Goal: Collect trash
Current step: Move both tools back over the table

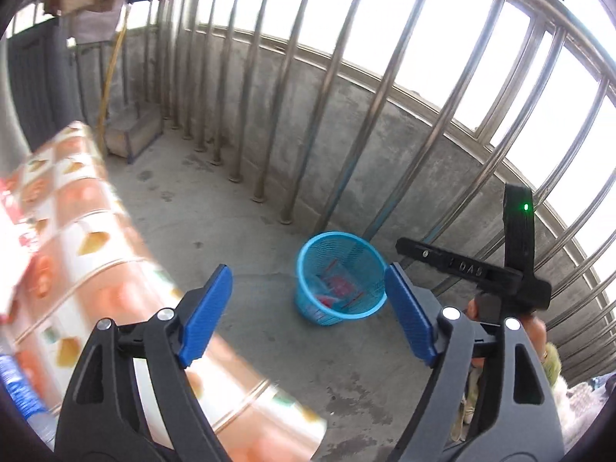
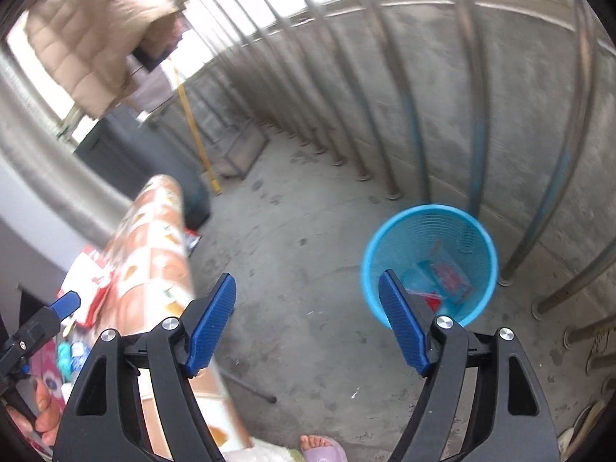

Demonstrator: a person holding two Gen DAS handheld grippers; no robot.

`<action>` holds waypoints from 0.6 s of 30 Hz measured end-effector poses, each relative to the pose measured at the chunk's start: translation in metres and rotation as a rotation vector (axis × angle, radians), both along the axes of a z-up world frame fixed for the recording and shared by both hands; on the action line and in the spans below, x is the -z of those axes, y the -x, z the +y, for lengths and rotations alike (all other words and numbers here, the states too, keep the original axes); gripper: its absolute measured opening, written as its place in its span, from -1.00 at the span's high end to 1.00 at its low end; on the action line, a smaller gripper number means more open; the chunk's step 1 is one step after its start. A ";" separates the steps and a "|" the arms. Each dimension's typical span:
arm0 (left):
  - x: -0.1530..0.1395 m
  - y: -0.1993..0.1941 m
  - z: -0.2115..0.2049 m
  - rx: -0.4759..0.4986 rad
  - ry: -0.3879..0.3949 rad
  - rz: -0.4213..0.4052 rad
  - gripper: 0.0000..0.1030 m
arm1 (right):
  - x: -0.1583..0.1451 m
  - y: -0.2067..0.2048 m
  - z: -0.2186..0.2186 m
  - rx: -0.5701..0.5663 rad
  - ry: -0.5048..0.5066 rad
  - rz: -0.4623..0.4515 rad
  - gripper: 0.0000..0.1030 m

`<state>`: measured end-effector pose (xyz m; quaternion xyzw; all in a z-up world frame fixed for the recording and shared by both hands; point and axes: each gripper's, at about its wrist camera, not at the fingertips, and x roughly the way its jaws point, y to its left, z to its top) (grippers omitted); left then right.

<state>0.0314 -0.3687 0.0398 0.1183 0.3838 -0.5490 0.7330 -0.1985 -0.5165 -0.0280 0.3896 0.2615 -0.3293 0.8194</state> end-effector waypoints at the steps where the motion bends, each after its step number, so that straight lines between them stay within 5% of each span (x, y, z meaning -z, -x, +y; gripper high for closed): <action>1: -0.006 -0.002 0.019 -0.013 0.005 -0.012 -0.56 | -0.007 -0.007 0.008 -0.031 0.004 -0.006 -0.45; 9: -0.024 -0.033 0.173 -0.224 0.031 -0.035 -0.61 | -0.057 -0.079 0.076 -0.302 0.025 -0.046 -0.45; 18: -0.013 -0.061 0.331 -0.553 0.049 0.015 -0.66 | -0.067 -0.172 0.165 -0.591 -0.074 -0.046 -0.46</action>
